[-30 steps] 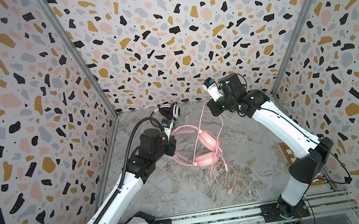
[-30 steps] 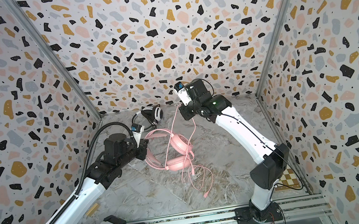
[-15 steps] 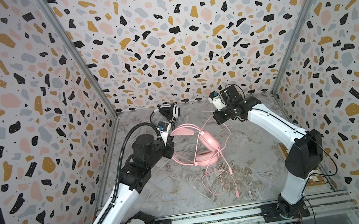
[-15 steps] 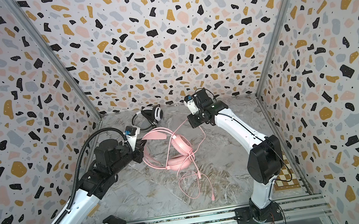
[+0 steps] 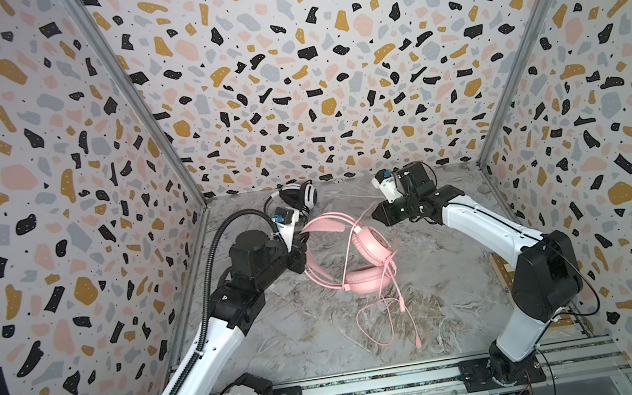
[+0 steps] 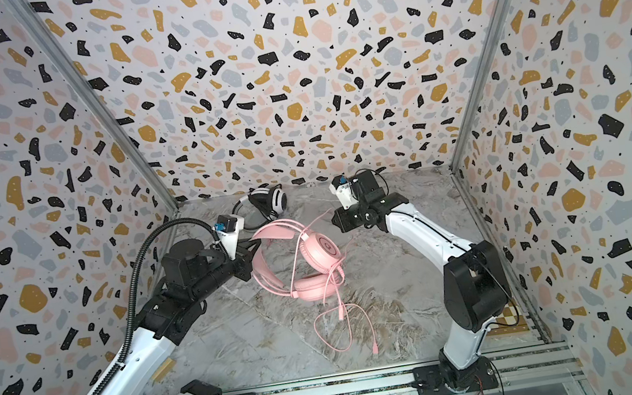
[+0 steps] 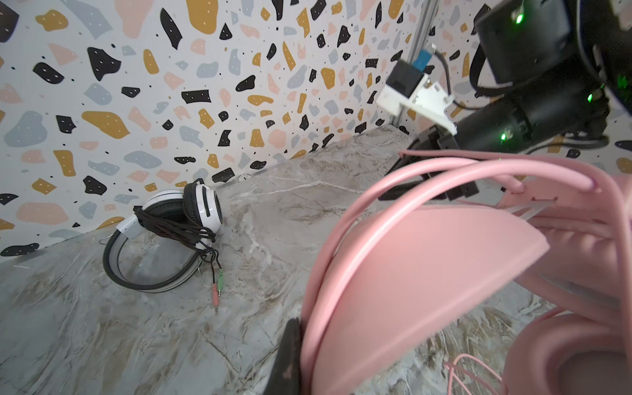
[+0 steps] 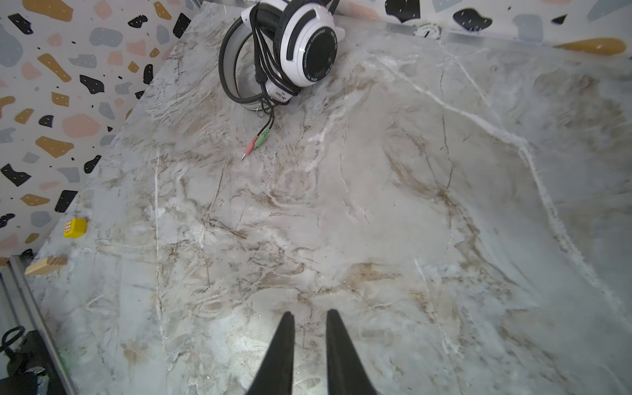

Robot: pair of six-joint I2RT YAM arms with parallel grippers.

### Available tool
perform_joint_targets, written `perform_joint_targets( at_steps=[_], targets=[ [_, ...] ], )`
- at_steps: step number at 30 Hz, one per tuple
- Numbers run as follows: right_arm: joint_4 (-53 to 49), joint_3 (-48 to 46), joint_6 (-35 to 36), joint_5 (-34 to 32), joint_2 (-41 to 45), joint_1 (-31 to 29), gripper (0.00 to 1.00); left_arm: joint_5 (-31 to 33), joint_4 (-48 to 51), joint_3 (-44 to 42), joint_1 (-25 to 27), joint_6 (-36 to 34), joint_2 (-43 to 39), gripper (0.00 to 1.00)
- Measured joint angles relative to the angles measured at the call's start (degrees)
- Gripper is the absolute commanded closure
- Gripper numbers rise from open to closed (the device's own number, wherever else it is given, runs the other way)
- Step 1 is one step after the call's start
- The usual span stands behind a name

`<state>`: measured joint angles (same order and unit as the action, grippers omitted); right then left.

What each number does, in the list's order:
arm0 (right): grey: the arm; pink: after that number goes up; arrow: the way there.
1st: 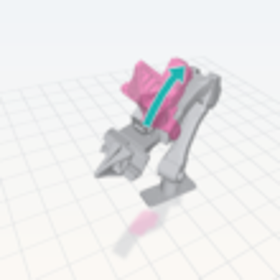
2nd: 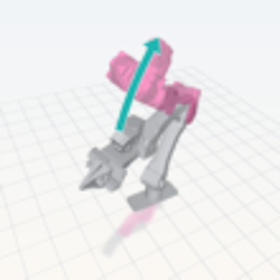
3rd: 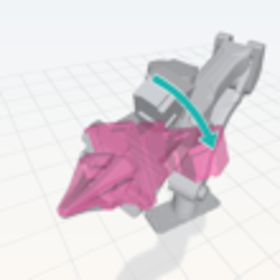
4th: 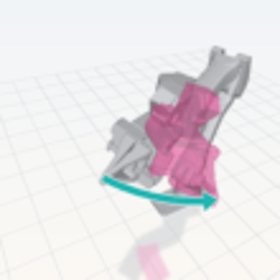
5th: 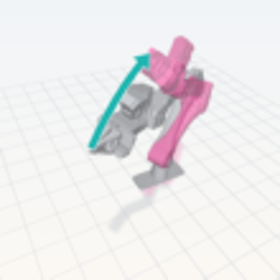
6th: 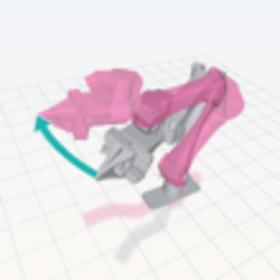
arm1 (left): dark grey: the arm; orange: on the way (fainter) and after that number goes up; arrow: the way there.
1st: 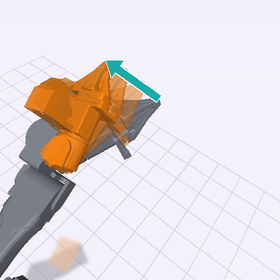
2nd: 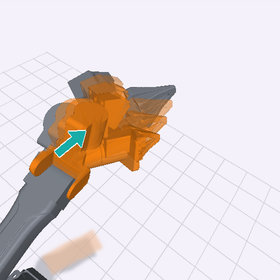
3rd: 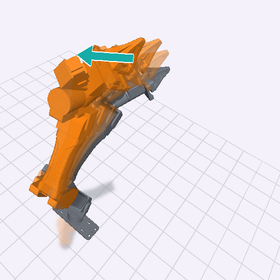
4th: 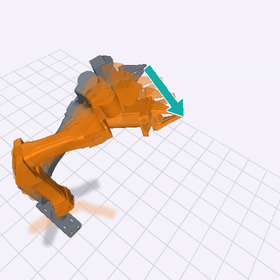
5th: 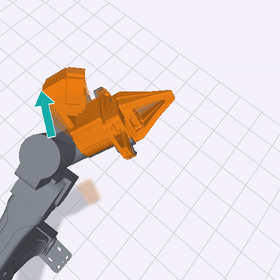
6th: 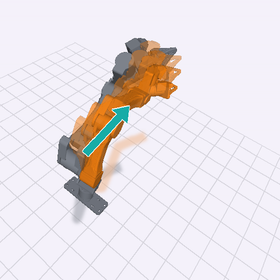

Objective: Wrap the headphones

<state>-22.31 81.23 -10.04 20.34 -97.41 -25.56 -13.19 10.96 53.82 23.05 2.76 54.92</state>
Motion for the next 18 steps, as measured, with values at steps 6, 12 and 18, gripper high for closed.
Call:
perform_joint_targets(
  at_steps=[6, 12, 18],
  targets=[
    [2.7, -3.9, -1.9, 1.2, -0.1, 0.1, 0.58, -2.6, -0.4, 6.2, -1.4, 1.7, 2.2, 1.00],
    [5.0, -4.0, -2.2, 0.9, -0.3, 1.0, 0.51, -3.7, 0.4, 8.9, -3.2, 3.4, 4.0, 1.00],
    [8.0, -6.6, -2.6, 0.8, -1.2, 2.5, 0.40, -6.2, 2.3, 14.8, -5.3, 5.9, 7.9, 1.00]
  ],
)
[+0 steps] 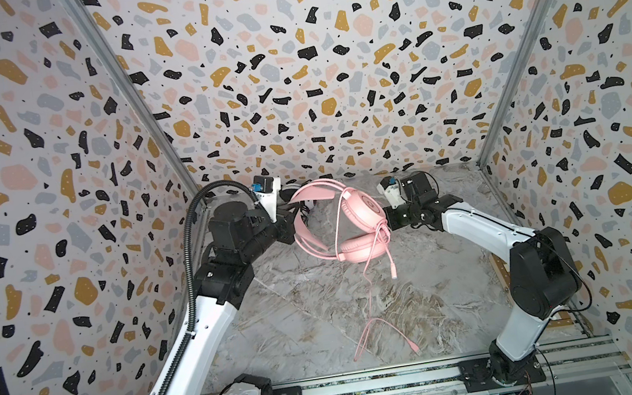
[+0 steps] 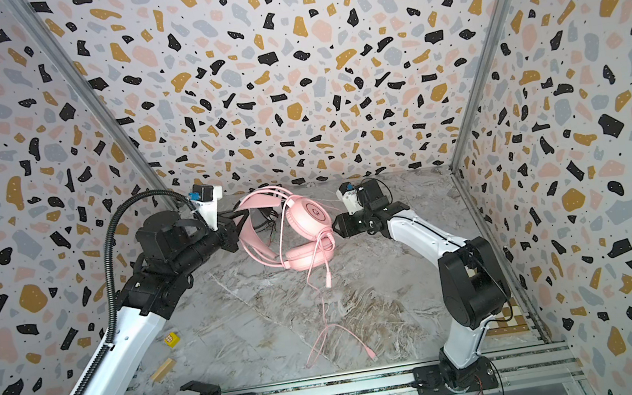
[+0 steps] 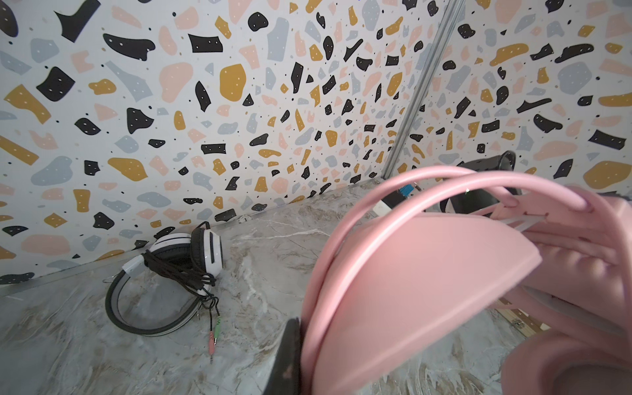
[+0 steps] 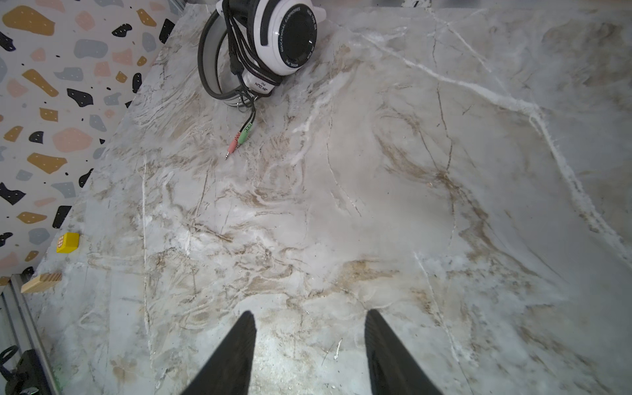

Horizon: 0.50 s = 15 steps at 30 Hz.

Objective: Wrap the headphones

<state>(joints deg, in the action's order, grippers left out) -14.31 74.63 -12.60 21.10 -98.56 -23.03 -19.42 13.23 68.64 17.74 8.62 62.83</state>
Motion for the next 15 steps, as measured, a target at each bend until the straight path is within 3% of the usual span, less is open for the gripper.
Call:
perform_joint_targets(
  at_steps=[8, 15],
  targets=[
    [1.2, -1.7, -0.2, 2.9, 0.4, 3.5, 0.36, -0.9, 3.1, 4.0, -0.9, 1.4, 3.1, 1.00],
    [1.0, -1.7, 0.2, 6.2, 10.0, 4.0, 0.24, -0.6, 3.6, 6.5, -1.5, 2.0, 5.2, 1.00]
  ],
)
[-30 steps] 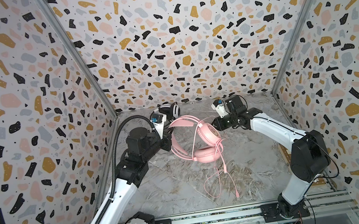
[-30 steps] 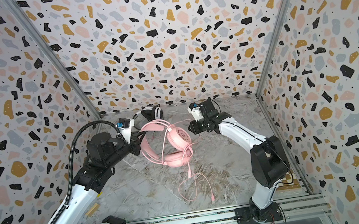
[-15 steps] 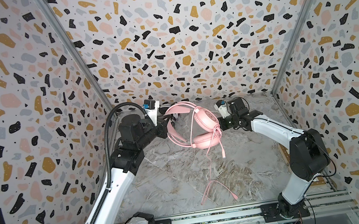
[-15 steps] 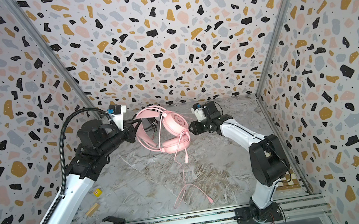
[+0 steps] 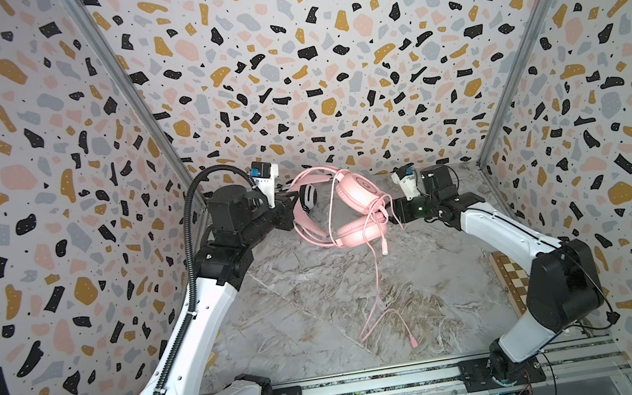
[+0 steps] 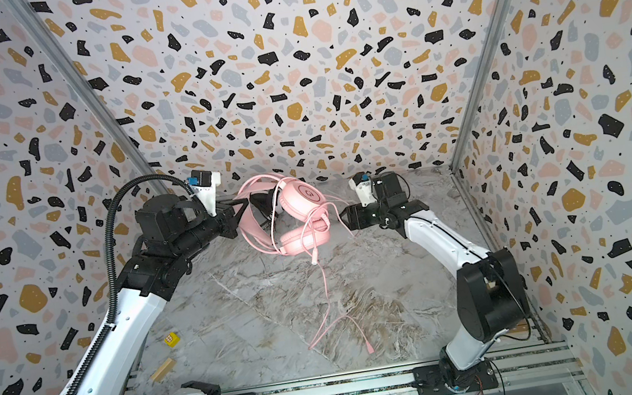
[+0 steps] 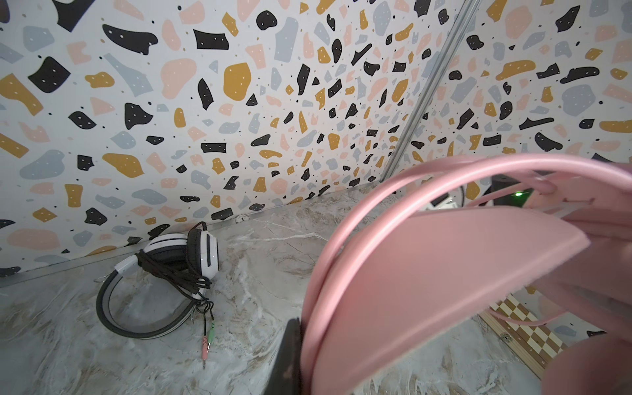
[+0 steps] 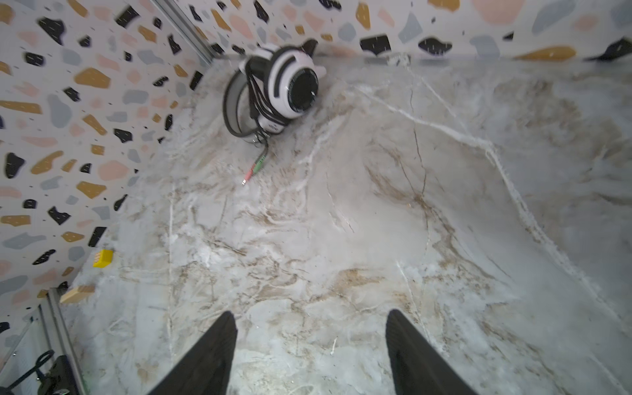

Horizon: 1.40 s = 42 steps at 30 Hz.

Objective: Wrap the headphones

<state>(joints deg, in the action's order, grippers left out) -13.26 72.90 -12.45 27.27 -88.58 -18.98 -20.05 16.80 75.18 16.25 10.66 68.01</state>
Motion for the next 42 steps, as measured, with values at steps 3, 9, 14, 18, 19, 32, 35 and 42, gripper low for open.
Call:
perform_joint_targets(
  at_steps=[3, 9, 14, 18, 19, 32, 35, 42],
  targets=[
    [0.2, 0.0, 0.0, 0.6, 4.9, 0.0, 0.23, 0.3, 1.1, 1.1, -0.1, 0.1, 0.9, 1.00],
    [3.2, -3.7, -0.8, 1.6, 11.0, 1.5, 0.23, 1.7, 4.9, 4.5, -0.8, -0.3, 3.5, 1.00],
    [5.4, -9.4, -2.9, 2.1, 13.2, 4.3, 0.21, 3.5, 8.2, 5.7, -1.2, -0.8, 4.2, 1.00],
    [7.4, -13.0, -4.7, 3.7, 14.7, 7.2, 0.18, 4.2, 10.4, 6.2, -1.7, -0.8, 5.0, 1.00],
    [8.1, -13.7, -5.2, 4.5, 14.8, 8.1, 0.17, 4.3, 10.7, 6.2, -1.8, -0.8, 5.3, 1.00],
    [18.1, -18.0, -14.6, 16.5, 13.6, 13.3, 0.01, 4.5, 12.0, 6.4, -2.2, -0.8, 7.3, 1.00],
    [26.6, -19.6, -22.2, 22.3, 13.4, 15.7, 0.01, 4.5, 12.0, 6.4, -2.2, -0.8, 7.6, 1.00],
    [16.1, -6.1, -17.6, 15.1, 8.8, 12.5, 0.01, 4.0, 11.7, 6.4, -2.3, -0.3, 7.7, 1.00]
  ],
)
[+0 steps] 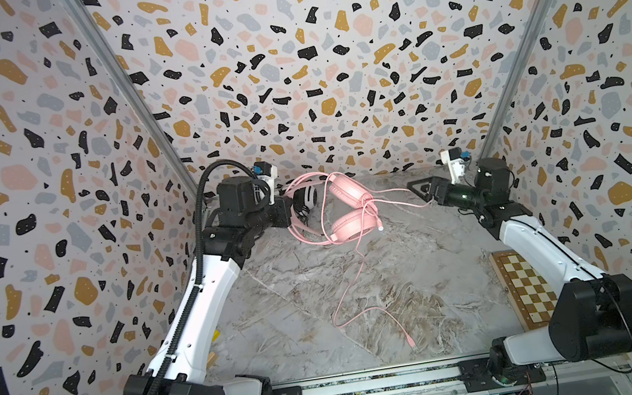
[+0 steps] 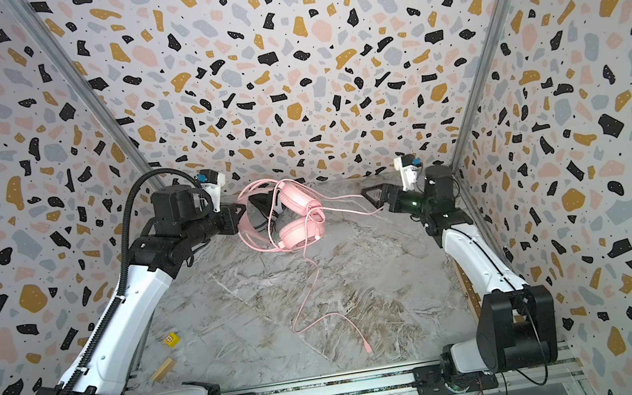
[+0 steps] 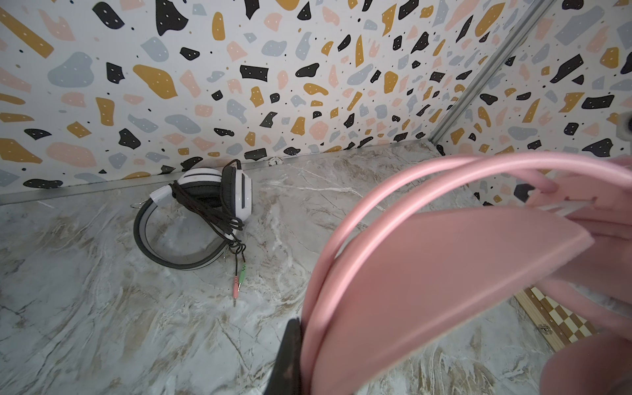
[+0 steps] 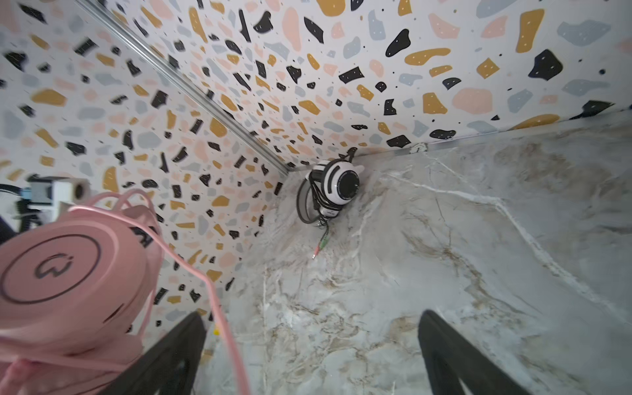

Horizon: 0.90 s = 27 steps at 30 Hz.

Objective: Wrap the headphones

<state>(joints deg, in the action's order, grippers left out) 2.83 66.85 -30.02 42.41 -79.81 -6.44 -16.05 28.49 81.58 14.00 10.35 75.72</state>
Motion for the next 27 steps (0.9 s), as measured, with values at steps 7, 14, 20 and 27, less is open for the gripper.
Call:
perform_joint_targets(
  at_steps=[7, 14, 20, 27],
  targets=[
    [-9.0, 4.9, 7.5, -10.9, 0.8, -5.5, 0.02, -0.6, -0.1, 0.0, -0.1, 0.4, 0.1, 1.00],
    [-9.6, 4.6, 9.6, -8.7, 1.0, -5.4, 0.05, 0.0, 0.4, 0.2, -0.1, 0.3, 0.4, 1.00],
    [-5.9, -6.8, 10.3, -7.3, 10.0, -8.4, 0.10, 3.4, 3.4, 3.7, -0.5, 0.0, 3.5, 1.00],
    [1.5, -24.0, 12.2, -9.1, 19.1, -17.5, 0.09, 4.8, 4.7, 6.9, -1.3, 0.0, 4.9, 1.00]
  ],
)
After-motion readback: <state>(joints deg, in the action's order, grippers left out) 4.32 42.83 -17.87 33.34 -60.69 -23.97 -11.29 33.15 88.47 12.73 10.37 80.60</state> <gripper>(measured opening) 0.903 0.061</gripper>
